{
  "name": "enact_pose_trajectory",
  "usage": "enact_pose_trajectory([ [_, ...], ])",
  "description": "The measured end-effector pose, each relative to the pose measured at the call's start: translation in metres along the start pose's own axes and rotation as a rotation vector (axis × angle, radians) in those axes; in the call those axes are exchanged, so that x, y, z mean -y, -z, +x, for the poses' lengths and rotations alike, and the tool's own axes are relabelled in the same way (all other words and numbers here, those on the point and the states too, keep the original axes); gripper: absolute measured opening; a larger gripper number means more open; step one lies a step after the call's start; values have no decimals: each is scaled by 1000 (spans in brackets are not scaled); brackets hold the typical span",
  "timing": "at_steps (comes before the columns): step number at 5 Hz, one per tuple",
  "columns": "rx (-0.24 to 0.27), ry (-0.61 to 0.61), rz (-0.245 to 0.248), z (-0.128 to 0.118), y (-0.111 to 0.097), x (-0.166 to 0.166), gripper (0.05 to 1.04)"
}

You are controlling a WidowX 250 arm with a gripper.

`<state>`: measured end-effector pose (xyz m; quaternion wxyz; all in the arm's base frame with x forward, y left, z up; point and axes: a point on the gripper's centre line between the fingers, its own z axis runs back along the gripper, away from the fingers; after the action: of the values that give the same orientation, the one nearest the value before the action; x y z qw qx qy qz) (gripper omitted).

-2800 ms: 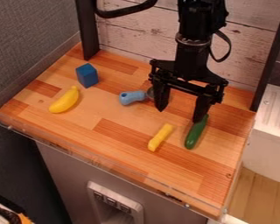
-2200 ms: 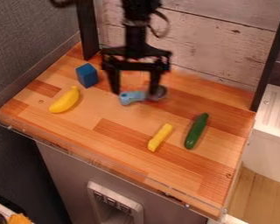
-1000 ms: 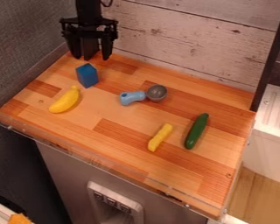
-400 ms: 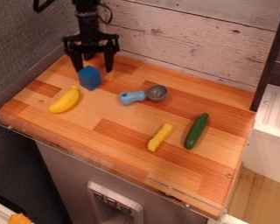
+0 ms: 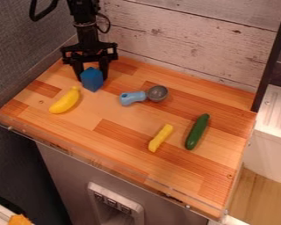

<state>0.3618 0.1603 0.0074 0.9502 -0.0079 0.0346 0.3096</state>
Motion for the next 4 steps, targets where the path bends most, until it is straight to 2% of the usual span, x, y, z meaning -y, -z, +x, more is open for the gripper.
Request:
enact_pose_trajectory([
  [1,6,54,0,0,1,0,350],
  [2,11,128,3,-3,2,-1,148],
  [3,16,188,4,-3,2,-2,61],
  [4,17,200,2,-2,2,-4,53],
])
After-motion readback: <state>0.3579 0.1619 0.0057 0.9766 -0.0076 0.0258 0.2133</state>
